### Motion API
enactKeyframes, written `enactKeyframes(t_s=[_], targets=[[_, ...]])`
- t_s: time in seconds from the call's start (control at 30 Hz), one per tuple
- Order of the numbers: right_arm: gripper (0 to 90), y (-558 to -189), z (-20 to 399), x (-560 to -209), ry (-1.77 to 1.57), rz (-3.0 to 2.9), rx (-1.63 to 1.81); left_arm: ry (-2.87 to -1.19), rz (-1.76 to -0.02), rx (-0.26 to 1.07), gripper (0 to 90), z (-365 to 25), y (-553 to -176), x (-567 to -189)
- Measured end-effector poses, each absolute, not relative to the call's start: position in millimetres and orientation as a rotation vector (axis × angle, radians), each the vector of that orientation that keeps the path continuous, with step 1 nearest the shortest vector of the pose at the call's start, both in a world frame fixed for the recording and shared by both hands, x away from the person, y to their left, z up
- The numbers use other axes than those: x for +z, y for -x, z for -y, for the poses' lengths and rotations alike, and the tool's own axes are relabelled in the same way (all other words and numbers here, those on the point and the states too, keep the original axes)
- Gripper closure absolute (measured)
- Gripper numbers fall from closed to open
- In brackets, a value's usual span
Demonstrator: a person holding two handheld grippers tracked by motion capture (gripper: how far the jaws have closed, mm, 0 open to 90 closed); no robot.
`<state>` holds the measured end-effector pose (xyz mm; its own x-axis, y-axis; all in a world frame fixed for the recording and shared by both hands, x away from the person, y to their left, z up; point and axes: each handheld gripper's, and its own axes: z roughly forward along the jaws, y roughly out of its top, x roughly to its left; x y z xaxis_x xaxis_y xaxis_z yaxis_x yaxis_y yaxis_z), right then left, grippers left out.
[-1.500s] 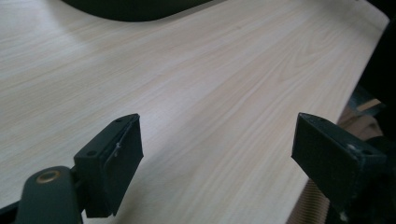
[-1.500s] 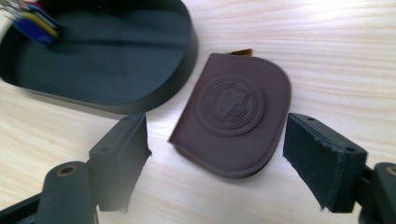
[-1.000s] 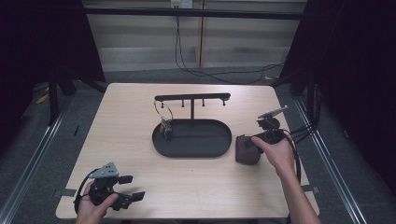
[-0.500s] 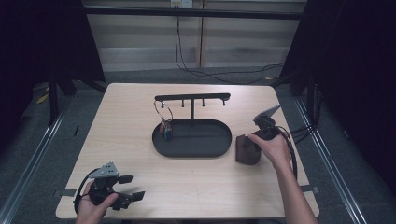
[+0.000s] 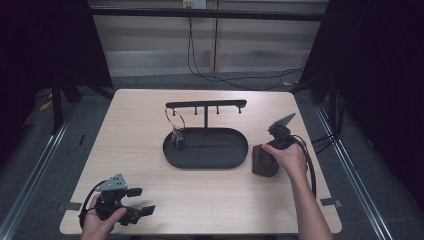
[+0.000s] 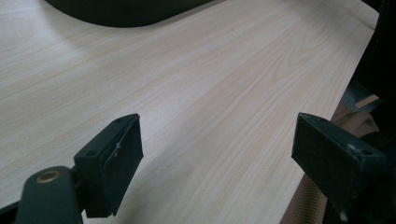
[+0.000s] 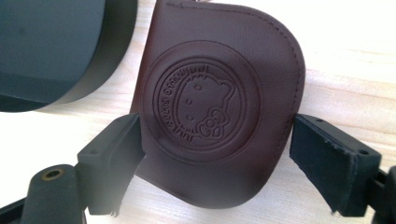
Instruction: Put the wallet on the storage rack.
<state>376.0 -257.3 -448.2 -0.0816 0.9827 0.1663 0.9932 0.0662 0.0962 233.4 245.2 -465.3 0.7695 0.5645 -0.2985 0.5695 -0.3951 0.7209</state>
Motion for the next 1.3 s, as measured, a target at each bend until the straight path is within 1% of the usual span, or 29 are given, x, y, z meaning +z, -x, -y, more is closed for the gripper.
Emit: enactKeyframes(t_s=[0.17,0.27,0.33,0.57,0.63,0.8,0.83,0.9,0.97,1.03,1.07,1.13,1.3], targets=[[16.5,-377.6,255.2,-449.9,2.122,2.229,-0.262,-2.084,-0.848,-0.006,16.2,-245.2,-233.8,-465.8],[18.9,-377.8,255.5,-453.5,2.135,2.233,-0.246,-2.083,-0.844,-0.006,16.2,-245.5,-233.4,-465.1],[16.3,-377.5,257.0,-459.0,2.149,2.195,-0.269,-2.081,-0.844,-0.006,16.2,-246.1,-233.3,-465.0],[16.6,-377.1,260.1,-462.3,2.147,2.162,-0.307,-2.087,-0.847,-0.001,16.4,-245.0,-233.5,-465.5],[18.0,-375.5,263.1,-466.4,2.168,2.103,-0.385,-2.091,-0.844,-0.004,16.4,-244.8,-233.8,-465.5],[20.1,-373.0,268.1,-468.5,2.167,2.058,-0.433,-2.091,-0.842,-0.006,16.4,-243.9,-233.2,-465.4],[22.2,-373.0,267.4,-467.9,2.168,2.06,-0.429,-2.091,-0.844,-0.008,16.4,-243.7,-233.3,-465.5],[23.6,-373.2,266.7,-466.8,2.17,2.062,-0.424,-2.093,-0.843,-0.005,16.4,-243.8,-233.8,-465.6],[29.7,-372.7,268.4,-465.7,2.187,2.052,-0.443,-2.093,-0.845,-0.008,16.4,-243.8,-233.4,-465.5],[38.9,-371.8,273.7,-463.6,2.202,2.041,-0.476,-2.088,-0.843,-0.006,16.4,-244.5,-233.3,-465.4],[38.9,-371.8,273.7,-463.6,2.202,2.041,-0.476,-2.088,-0.843,-0.006,16.4,-244.5,-233.3,-465.4],[45.7,-370.8,279.1,-462.2,2.217,2.003,-0.506,-2.089,-0.845,-0.002,16.4,-245.3,-233.9,-465.3],[48.9,-370.5,279.4,-460.7,2.228,1.995,-0.508,-2.093,-0.849,-0.001,16.6,-245.0,-234.6,-465.7]])
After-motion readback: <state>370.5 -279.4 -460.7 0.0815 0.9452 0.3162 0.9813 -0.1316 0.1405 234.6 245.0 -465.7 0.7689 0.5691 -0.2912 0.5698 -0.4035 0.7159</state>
